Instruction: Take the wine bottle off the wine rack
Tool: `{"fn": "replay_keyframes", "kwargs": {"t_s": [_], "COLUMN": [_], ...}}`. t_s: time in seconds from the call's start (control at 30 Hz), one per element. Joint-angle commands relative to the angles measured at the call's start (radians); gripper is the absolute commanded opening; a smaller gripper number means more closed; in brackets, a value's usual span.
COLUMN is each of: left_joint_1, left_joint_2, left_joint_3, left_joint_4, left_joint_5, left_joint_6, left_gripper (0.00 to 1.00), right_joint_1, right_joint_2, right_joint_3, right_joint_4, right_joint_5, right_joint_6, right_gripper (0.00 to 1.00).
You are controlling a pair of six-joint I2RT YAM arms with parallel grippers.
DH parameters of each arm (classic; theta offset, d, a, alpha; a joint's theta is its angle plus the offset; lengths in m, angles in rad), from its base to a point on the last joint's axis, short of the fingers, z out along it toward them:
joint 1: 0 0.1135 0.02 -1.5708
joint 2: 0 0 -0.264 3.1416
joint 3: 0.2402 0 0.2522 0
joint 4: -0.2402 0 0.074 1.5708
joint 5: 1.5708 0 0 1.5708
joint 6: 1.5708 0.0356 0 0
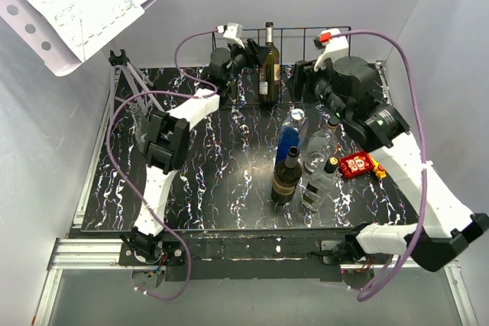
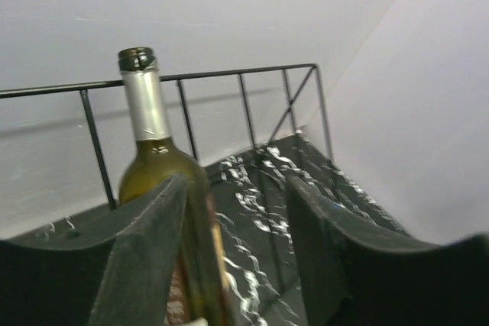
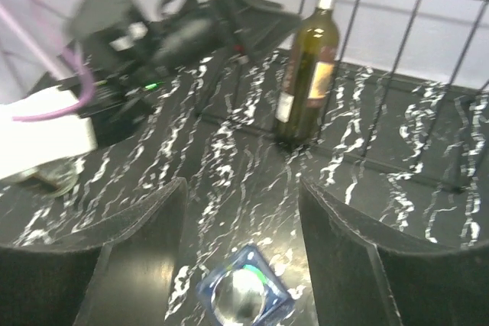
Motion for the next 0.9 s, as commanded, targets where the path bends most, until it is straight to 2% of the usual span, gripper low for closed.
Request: {"fn": "replay_keyframes", "kwargs": {"t_s": [0.0,0.13,0.2,0.43,0.67,0.87], "left_joint_1": [0.001,0.001,0.001,-0.001,-0.001,-0.003], "left_joint_2": [-0.306,-0.498,-0.572,-0.808,-0.991,-1.268], "left_joint_3": [-0.214,-0.391,-0.431,-0.575,-0.620,-0.834], "left_joint_4": [0.046,0.004,-0.061,-0.230,-0.467,-0.601], "left_joint_5": [0.010,0.002,0.016,0.065,0.036,0.033], "left_joint_6": [0.022,0.061,0.072,0.128,0.240,0.282], "left_gripper": [0.61,0.89,0.98,0.98,0.98,0.98], "right_joint_1": [-0.009,-0.049,-0.077,-0.154,-0.198,-0.217], "right_joint_2": [0.106,0.236,0.313,0.686,0.821,1.002], "right_joint_3": [0.117,0.237,0.310,0.783,0.782,0.917], "right_joint_4": [0.031,0.041,0.042,-0.125,0.022,0.018], "right_joint_5": [0.163,0.186,0.154,0.063,-0.043,-0.098], "right_joint_6": [-0.098,-0.132,-0.137,-0.138,-0.086,-0.015], "right_gripper": [0.69,0.73,0.74,0.75,0.75,0.74]}}
